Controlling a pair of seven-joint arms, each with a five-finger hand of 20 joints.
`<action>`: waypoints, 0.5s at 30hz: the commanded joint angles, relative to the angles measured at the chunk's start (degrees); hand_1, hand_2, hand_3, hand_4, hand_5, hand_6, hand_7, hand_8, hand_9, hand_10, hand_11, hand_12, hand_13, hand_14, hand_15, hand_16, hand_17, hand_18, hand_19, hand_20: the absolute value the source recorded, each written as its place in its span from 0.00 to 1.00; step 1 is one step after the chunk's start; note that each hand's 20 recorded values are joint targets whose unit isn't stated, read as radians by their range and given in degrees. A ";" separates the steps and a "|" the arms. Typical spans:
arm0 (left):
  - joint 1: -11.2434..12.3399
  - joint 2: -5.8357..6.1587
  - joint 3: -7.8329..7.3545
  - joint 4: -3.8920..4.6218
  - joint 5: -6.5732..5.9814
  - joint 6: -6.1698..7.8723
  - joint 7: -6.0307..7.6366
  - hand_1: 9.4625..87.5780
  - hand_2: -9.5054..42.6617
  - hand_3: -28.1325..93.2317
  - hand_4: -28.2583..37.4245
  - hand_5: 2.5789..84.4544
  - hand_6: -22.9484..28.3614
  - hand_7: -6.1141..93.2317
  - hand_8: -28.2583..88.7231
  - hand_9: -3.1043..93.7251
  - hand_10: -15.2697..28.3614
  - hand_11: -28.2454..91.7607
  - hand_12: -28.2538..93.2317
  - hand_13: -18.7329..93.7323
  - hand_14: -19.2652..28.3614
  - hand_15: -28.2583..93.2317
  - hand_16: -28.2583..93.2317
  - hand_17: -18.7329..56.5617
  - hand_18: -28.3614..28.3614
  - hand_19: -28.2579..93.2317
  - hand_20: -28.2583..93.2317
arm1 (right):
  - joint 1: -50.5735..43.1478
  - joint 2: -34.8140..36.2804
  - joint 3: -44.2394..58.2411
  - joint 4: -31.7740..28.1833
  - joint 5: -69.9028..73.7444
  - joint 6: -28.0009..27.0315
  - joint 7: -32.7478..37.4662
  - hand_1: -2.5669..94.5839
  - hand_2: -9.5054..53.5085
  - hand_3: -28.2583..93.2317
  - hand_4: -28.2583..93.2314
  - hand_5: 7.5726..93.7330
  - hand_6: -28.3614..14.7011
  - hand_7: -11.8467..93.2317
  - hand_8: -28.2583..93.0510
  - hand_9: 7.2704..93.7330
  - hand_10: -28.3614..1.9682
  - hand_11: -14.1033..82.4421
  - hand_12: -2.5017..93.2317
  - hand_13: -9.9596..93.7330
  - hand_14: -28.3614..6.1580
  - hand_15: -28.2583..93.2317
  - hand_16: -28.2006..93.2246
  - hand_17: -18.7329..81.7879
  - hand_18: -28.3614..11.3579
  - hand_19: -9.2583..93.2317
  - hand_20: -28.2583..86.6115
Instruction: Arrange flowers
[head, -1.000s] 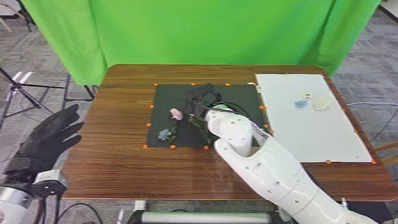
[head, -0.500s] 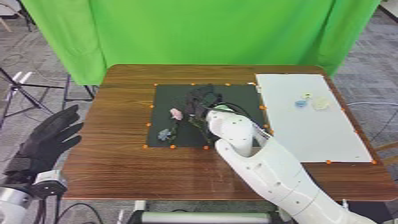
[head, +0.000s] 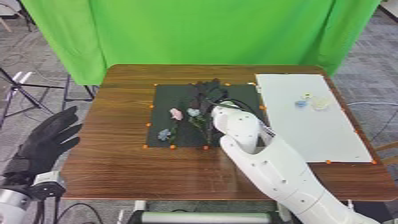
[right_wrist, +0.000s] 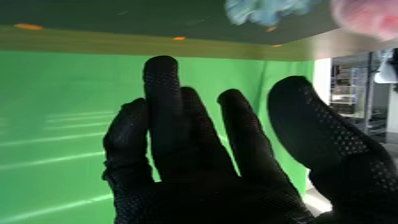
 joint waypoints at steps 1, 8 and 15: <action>1.60 -1.02 -0.85 -0.61 0.10 0.57 0.16 0.19 0.15 0.81 0.01 0.21 0.46 0.28 0.15 0.22 0.55 0.31 0.40 0.27 0.66 0.37 0.29 0.07 0.82 0.51 0.30 | 3.03 7.72 2.61 3.57 1.35 0.28 10.38 0.14 0.50 1.00 0.26 0.20 0.49 0.26 0.17 0.25 0.36 0.21 0.25 0.41 0.40 0.68 0.37 0.27 0.18 0.78 0.75; 2.23 -1.36 -1.57 -0.85 0.12 0.63 0.11 0.19 0.15 0.81 0.02 0.21 0.46 0.27 0.15 0.22 0.55 0.31 0.40 0.28 0.66 0.37 0.29 0.07 0.82 0.51 0.30 | 0.97 15.89 6.99 6.30 3.65 1.61 16.99 0.19 0.33 1.00 0.12 0.17 0.49 0.25 0.18 0.23 0.36 0.18 0.26 0.40 0.38 0.56 0.39 0.25 0.19 0.73 0.68; 2.83 -1.85 -1.77 -1.15 0.14 0.63 0.15 0.19 0.16 0.81 0.02 0.21 0.46 0.27 0.15 0.22 0.55 0.31 0.40 0.28 0.66 0.37 0.29 0.07 0.82 0.51 0.30 | -5.44 20.30 10.50 4.92 2.59 9.72 23.38 0.23 0.19 0.93 0.04 0.26 0.51 0.31 0.15 0.34 0.38 0.29 0.25 0.48 0.44 0.62 0.39 0.31 0.19 0.78 0.68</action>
